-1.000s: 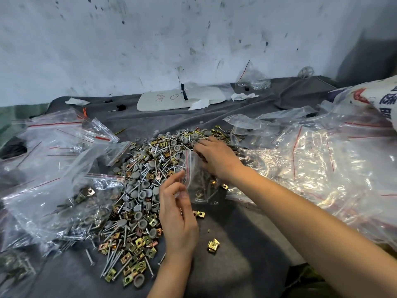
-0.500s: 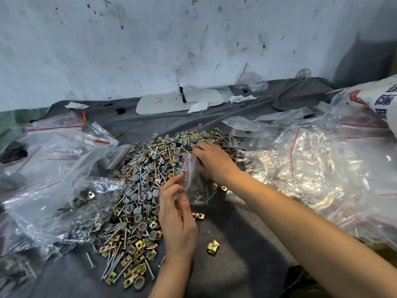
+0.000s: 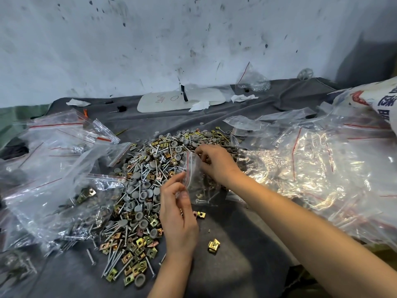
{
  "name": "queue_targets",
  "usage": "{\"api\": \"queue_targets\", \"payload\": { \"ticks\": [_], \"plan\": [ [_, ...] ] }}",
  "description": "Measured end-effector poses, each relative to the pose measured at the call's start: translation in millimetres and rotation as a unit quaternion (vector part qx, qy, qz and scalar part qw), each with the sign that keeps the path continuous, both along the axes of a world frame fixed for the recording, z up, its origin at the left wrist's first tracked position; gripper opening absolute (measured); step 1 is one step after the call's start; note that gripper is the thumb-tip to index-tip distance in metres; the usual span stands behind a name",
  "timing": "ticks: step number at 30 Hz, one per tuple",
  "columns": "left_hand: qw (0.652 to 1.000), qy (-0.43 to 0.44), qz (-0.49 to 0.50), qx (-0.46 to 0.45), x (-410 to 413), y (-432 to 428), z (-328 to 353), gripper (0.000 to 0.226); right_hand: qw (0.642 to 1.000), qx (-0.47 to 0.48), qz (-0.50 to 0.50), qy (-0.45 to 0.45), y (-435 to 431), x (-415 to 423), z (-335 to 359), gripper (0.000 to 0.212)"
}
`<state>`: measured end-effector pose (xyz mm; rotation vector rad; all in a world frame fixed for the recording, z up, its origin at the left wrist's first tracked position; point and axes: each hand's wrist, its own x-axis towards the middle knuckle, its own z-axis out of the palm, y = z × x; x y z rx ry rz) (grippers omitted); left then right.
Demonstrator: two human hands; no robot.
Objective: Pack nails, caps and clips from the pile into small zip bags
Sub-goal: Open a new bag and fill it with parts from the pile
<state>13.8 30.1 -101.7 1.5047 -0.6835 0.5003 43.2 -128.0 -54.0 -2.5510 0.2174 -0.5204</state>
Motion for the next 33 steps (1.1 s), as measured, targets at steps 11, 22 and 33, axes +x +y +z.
{"api": "queue_targets", "payload": {
  "ticks": [11, 22, 33],
  "plan": [
    [1.000, 0.000, 0.005, 0.000, 1.9, -0.7, 0.6, 0.017, 0.995, -0.070, -0.006, 0.066, 1.6, -5.1, -1.2, 0.020],
    [1.000, 0.007, -0.003, -0.007, 2.8, 0.2, -1.3, 0.017, 0.983, 0.162, -0.085, -0.025, -7.3, -3.3, 1.8, 0.010],
    [0.999, -0.032, -0.002, 0.011, 2.2, 0.3, -0.7, 0.014, 0.981, 0.045, 0.151, -0.116, 26.7, -41.2, 101.4, 0.005]
  ]
}}
